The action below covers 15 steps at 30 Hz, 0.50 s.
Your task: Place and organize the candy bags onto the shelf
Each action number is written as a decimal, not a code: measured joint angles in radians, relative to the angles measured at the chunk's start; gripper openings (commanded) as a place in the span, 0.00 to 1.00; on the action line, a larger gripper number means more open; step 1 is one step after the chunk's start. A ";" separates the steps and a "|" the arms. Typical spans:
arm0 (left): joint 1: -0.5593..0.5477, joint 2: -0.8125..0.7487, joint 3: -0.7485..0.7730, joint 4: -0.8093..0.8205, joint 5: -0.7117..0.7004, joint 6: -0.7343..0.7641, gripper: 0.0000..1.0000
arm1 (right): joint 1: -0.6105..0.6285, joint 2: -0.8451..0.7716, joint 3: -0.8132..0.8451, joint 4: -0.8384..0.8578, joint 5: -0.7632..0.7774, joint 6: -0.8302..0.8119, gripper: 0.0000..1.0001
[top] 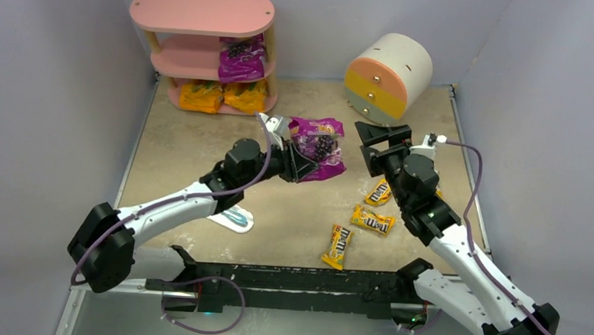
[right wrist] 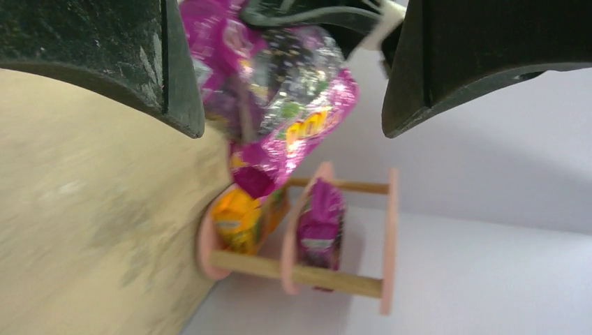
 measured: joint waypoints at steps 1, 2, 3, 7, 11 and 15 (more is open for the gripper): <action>0.025 -0.006 0.009 -0.039 0.004 0.005 0.05 | 0.000 -0.004 0.003 -0.018 0.021 -0.031 0.99; 0.062 -0.014 0.022 -0.089 0.027 0.008 0.03 | 0.000 -0.006 0.007 -0.039 0.047 -0.072 0.99; 0.110 -0.019 0.034 -0.130 0.060 0.008 0.03 | 0.000 -0.007 0.011 -0.056 0.069 -0.116 0.99; 0.411 -0.023 0.092 -0.279 0.214 0.036 0.00 | 0.000 -0.020 0.021 -0.097 0.140 -0.307 0.99; 0.696 -0.002 0.209 -0.446 0.325 0.067 0.00 | 0.000 -0.062 0.021 -0.117 0.214 -0.412 0.99; 0.925 0.042 0.344 -0.550 0.427 0.074 0.01 | 0.000 -0.098 0.021 -0.123 0.280 -0.493 0.99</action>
